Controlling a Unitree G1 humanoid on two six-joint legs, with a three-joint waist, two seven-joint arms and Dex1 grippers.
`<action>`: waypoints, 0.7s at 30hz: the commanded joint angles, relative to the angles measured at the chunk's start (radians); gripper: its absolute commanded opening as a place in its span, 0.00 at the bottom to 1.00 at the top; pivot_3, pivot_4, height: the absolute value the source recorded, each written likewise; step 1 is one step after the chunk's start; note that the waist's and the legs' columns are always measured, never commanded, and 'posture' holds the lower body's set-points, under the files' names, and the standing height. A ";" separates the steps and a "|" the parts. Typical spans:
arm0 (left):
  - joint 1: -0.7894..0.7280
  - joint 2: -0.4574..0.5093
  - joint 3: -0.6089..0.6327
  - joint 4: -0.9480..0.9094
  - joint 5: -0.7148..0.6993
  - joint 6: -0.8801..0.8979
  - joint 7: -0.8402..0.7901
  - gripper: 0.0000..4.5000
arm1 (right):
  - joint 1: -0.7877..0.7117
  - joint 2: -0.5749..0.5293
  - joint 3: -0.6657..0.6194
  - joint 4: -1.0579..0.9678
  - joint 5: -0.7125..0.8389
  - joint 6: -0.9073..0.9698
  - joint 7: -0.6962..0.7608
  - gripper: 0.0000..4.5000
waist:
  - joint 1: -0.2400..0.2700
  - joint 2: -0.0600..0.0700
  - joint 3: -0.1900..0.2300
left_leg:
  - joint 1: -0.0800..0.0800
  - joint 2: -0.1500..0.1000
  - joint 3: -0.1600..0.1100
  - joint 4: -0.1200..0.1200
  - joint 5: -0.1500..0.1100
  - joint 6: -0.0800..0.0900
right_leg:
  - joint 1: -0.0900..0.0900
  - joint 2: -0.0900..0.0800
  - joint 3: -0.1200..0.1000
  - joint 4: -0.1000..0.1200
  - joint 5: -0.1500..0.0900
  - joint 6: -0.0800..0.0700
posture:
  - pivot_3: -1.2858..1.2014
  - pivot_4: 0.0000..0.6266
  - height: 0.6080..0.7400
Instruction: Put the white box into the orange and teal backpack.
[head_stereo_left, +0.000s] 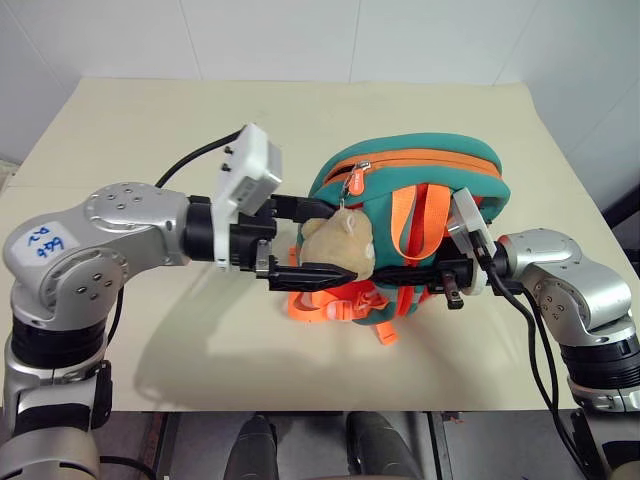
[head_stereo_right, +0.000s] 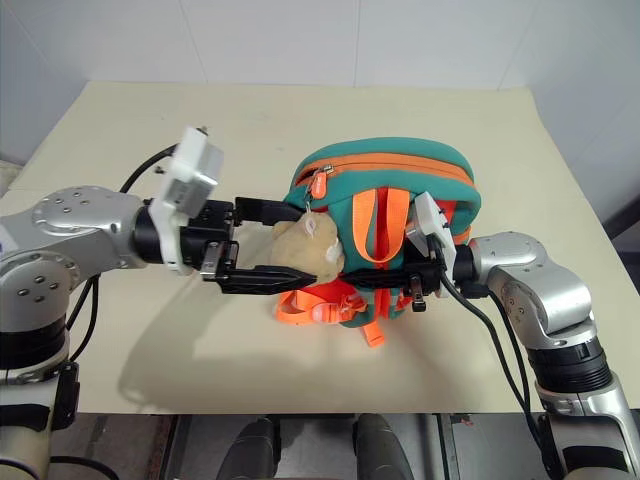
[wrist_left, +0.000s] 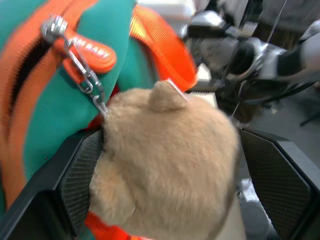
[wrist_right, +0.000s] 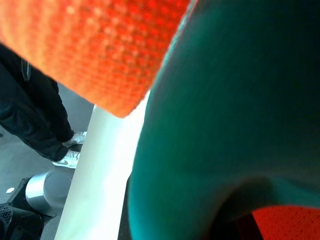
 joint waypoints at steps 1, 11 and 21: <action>-0.027 0.024 -0.020 0.009 0.016 0.031 -0.020 0.82 | -0.008 0.009 -0.011 -0.014 -0.001 -0.015 -0.006 0.00 | -0.001 0.000 0.000 | 0.000 0.000 0.000 0.000 0.000 0.000 | 0.000 0.000 0.000 0.000 0.000 0.000 | 0.52 0.24 1.00; -0.081 0.115 0.040 0.041 0.008 0.052 -0.096 0.25 | 0.012 0.013 -0.025 -0.028 0.005 -0.010 -0.015 0.00 | -0.002 0.000 0.000 | 0.000 0.000 0.000 0.000 0.000 0.000 | 0.000 0.000 0.000 0.000 0.000 0.000 | 0.52 0.24 1.00; -0.083 0.306 0.138 0.171 0.038 -0.003 -0.290 0.08 | 0.067 0.016 -0.057 -0.071 0.033 0.001 -0.047 0.00 | -0.003 0.000 0.001 | 0.000 0.000 0.000 -0.003 0.000 0.000 | -0.001 0.000 0.000 -0.001 0.000 -0.001 | 0.52 0.24 1.00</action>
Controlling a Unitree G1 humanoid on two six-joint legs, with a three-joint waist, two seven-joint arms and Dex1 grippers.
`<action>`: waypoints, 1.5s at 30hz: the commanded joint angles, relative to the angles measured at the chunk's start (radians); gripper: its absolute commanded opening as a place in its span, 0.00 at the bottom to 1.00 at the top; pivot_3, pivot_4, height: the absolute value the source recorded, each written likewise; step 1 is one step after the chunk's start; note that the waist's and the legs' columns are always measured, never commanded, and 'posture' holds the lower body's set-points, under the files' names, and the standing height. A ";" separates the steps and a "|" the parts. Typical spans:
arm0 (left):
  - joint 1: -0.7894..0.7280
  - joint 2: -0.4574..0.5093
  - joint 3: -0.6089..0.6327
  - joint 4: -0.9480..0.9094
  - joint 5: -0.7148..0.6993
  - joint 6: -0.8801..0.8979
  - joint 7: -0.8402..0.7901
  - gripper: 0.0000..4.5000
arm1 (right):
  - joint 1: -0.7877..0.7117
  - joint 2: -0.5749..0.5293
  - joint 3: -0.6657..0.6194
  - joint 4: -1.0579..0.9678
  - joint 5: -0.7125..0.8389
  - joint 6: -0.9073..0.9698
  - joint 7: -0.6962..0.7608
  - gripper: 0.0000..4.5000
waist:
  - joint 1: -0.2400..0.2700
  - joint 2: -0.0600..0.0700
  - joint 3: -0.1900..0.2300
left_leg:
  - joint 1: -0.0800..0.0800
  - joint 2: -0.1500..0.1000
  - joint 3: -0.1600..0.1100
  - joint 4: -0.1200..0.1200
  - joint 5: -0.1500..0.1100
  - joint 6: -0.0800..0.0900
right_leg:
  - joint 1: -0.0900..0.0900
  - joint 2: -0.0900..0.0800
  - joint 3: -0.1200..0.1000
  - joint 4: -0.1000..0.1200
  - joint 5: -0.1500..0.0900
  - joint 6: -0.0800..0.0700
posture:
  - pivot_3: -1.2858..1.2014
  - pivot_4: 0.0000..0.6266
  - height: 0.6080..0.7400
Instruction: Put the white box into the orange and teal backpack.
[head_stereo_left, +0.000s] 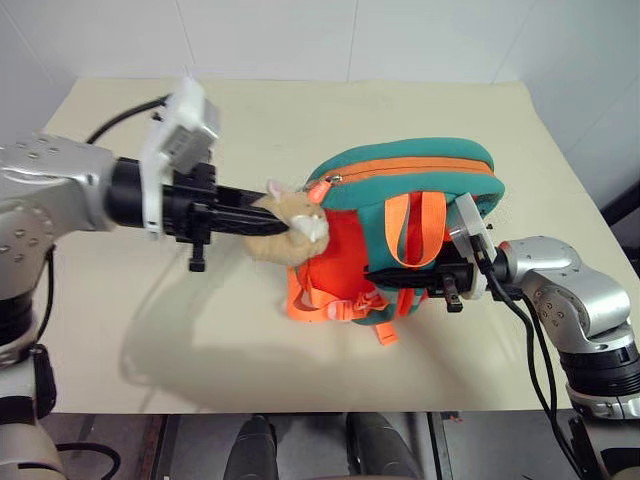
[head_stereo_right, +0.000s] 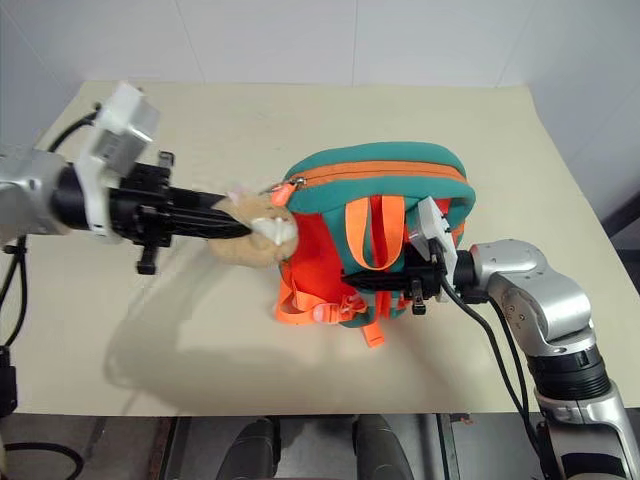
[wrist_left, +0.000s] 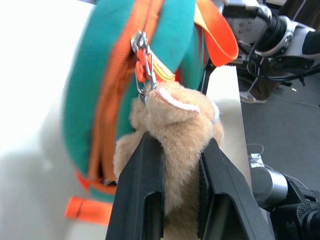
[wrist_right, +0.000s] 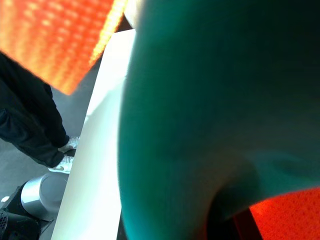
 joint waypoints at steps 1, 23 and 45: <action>-0.011 0.056 0.037 0.062 0.037 -0.052 -0.075 0.07 | 0.020 0.006 -0.034 -0.053 0.030 0.002 -0.023 0.00 | 0.000 0.000 0.000 | 0.000 0.000 0.000 0.000 0.000 0.000 | 0.000 0.000 0.000 0.000 0.000 0.000 | 0.52 0.24 1.00; -0.012 0.009 -0.373 0.498 0.531 -0.402 -0.482 0.07 | 0.074 0.021 -0.067 -0.150 0.130 0.046 -0.158 0.00 | 0.002 0.001 0.000 | 0.000 0.000 0.000 -0.001 0.000 0.000 | -0.001 0.000 0.000 0.001 -0.001 -0.001 | 0.52 0.24 1.00; 0.129 -0.184 -0.127 0.525 0.577 -0.630 -0.369 0.50 | 0.043 -0.104 -0.105 -0.166 0.141 0.111 -0.152 0.36 | 0.006 0.001 0.001 | 0.000 0.000 0.000 0.001 0.000 0.000 | -0.001 0.000 0.000 0.004 -0.001 -0.001 | 0.52 0.24 1.00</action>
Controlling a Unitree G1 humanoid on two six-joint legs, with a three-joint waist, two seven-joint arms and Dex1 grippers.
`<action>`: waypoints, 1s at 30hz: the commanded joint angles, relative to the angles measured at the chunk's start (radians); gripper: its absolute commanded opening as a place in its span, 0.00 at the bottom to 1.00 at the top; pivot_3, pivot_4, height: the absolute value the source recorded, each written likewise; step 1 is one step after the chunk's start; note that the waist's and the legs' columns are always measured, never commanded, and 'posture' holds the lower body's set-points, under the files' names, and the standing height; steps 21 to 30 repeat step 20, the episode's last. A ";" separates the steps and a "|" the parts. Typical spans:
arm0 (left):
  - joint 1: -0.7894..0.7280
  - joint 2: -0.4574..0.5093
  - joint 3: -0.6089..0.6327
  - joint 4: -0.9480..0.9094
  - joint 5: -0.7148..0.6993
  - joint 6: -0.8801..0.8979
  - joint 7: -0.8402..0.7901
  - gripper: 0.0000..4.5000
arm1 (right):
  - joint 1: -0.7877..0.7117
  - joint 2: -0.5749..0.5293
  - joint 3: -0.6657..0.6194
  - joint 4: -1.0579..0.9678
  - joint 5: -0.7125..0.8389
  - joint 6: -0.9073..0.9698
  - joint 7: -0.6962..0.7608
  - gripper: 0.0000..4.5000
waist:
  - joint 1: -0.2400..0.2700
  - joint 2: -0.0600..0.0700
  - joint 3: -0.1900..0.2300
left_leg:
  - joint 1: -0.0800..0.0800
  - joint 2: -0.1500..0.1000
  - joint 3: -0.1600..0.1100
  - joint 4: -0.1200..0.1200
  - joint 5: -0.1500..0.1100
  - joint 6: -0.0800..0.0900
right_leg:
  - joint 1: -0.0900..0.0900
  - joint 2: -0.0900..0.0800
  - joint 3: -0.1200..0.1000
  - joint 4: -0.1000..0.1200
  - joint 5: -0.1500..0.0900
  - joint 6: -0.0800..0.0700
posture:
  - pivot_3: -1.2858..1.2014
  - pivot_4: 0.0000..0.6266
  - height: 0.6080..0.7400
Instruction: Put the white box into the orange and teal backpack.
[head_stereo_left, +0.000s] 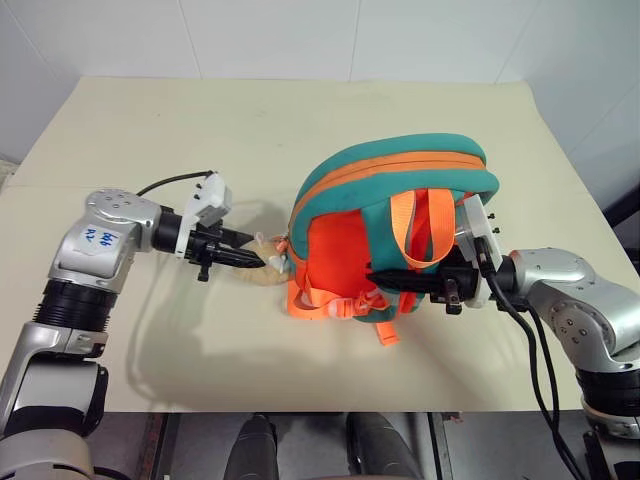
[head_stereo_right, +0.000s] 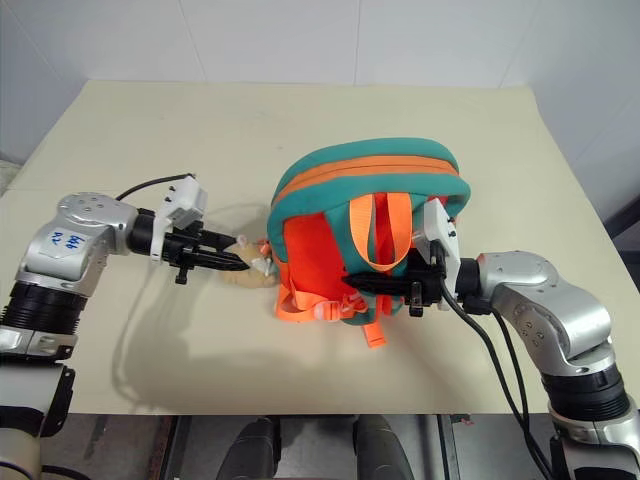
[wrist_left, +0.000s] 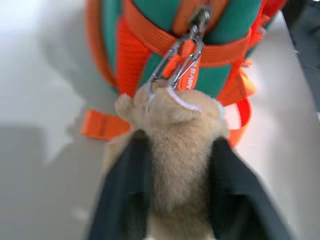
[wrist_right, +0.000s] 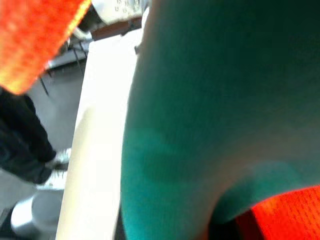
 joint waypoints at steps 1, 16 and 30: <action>0.024 0.031 0.088 -0.055 -0.027 -0.010 0.025 0.57 | -0.009 -0.055 -0.074 -0.031 0.028 0.011 0.021 0.44 | 0.002 0.000 0.000 | 0.000 0.000 0.000 0.000 0.000 0.000 | 0.000 0.000 0.000 0.000 0.000 0.000 | 0.52 0.24 1.00; 0.223 0.061 0.496 0.029 -0.216 -0.216 -0.022 1.00 | 0.279 -0.355 -0.482 0.175 -0.118 -0.125 0.176 1.00 | 0.022 0.000 0.000 | 0.001 0.000 0.001 0.001 -0.001 0.001 | 0.002 0.000 0.000 -0.001 0.000 0.000 | 0.52 0.24 1.00; 0.266 0.083 0.550 0.022 -0.238 -0.218 -0.031 1.00 | 0.268 -0.327 -0.553 0.252 -0.110 -0.175 0.173 1.00 | 0.017 0.001 0.000 | 0.001 0.000 0.001 0.001 -0.001 0.001 | 0.002 0.000 0.000 -0.001 0.000 0.001 | 0.52 0.24 1.00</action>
